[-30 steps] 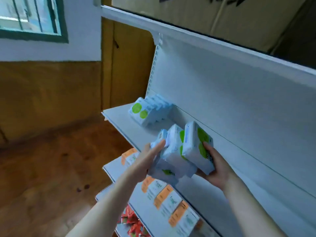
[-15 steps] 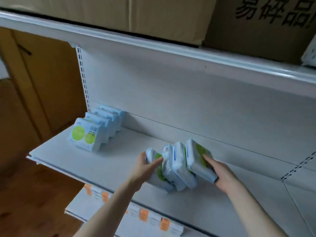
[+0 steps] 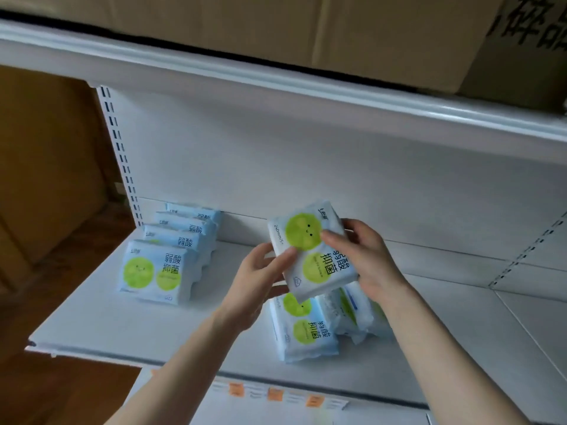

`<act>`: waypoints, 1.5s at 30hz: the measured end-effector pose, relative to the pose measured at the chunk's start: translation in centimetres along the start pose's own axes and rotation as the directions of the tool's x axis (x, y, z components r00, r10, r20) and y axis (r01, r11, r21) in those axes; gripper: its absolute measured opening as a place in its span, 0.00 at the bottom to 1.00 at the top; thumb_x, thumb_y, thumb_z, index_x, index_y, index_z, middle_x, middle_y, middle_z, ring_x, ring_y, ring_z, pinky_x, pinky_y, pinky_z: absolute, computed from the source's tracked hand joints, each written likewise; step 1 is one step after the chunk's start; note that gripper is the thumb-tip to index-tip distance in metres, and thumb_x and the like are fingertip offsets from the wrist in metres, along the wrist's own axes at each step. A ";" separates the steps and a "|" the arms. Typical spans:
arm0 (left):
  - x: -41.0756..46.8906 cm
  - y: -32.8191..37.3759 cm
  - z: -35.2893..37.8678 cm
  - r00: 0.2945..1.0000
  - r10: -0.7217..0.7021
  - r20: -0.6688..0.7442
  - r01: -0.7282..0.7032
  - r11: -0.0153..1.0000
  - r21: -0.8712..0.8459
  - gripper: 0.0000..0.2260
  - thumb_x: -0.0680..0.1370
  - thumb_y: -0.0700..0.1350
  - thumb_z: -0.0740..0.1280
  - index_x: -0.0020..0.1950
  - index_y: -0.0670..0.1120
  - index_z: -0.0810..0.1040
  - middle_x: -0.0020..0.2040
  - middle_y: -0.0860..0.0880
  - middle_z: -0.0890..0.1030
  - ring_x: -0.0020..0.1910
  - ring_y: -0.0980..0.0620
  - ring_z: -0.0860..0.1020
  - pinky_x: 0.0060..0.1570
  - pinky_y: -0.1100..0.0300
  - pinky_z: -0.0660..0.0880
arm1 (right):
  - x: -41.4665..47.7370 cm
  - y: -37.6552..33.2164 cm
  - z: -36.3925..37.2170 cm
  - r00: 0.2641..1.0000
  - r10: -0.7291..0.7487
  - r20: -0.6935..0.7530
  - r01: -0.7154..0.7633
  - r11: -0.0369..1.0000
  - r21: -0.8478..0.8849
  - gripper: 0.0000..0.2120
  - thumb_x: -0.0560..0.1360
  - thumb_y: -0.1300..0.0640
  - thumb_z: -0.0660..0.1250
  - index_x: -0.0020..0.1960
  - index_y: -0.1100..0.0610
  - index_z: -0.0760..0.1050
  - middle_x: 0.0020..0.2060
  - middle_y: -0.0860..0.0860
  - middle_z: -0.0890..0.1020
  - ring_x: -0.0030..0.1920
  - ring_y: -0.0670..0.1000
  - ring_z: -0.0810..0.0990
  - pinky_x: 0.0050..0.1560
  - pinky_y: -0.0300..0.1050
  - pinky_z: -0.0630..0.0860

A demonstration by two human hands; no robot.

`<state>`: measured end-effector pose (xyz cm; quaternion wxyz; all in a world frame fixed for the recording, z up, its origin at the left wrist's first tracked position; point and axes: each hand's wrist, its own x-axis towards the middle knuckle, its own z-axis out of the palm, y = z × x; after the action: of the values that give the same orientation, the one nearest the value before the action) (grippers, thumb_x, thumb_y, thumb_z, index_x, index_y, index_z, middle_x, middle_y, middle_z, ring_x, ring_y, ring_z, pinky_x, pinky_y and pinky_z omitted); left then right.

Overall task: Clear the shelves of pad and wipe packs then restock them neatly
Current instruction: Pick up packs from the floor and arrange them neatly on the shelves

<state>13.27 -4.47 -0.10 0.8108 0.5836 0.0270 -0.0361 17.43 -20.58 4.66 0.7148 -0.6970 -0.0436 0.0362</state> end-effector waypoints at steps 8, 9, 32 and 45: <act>-1.2 -0.5 -3.3 0.999 -0.019 -0.048 0.004 0.958 -0.287 0.08 0.78 0.40 0.62 0.56 0.43 0.77 0.45 0.46 0.84 0.39 0.51 0.83 0.39 0.57 0.81 | 1.1 1.4 2.6 0.987 0.129 0.093 -0.136 0.988 0.077 0.24 0.60 0.42 0.75 0.48 0.57 0.77 0.37 0.50 0.82 0.39 0.49 0.80 0.37 0.42 0.75; -1.2 -0.7 -3.4 0.997 -0.026 -0.067 0.001 0.938 -0.347 0.08 0.79 0.40 0.62 0.55 0.43 0.77 0.45 0.47 0.85 0.38 0.52 0.83 0.38 0.58 0.81 | 1.2 1.8 2.7 0.980 0.157 0.125 -0.162 0.986 0.038 0.33 0.54 0.36 0.77 0.50 0.56 0.77 0.39 0.51 0.82 0.41 0.50 0.80 0.38 0.42 0.76; -4.0 0.1 -13.1 0.729 0.265 -0.631 -0.222 0.964 0.148 0.03 0.76 0.47 0.68 0.49 0.54 0.79 0.47 0.48 0.81 0.44 0.53 0.78 0.37 0.67 0.73 | 0.7 5.0 12.2 0.847 0.220 0.484 -0.183 0.975 -0.122 0.04 0.73 0.65 0.68 0.46 0.58 0.77 0.41 0.53 0.83 0.40 0.49 0.82 0.43 0.41 0.80; -4.8 -3.4 -20.9 0.625 0.293 -0.723 0.125 0.877 0.464 0.07 0.80 0.42 0.61 0.52 0.43 0.79 0.45 0.44 0.82 0.46 0.43 0.79 0.47 0.48 0.76 | -1.2 12.7 19.6 0.943 0.160 0.291 -0.012 0.892 -0.453 0.25 0.64 0.56 0.77 0.55 0.56 0.67 0.45 0.57 0.83 0.39 0.54 0.83 0.42 0.50 0.81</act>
<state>8.12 14.38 -9.48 0.5520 0.7206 0.3352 0.2524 14.12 -0.89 -7.54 0.5174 -0.8277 -0.1350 0.1703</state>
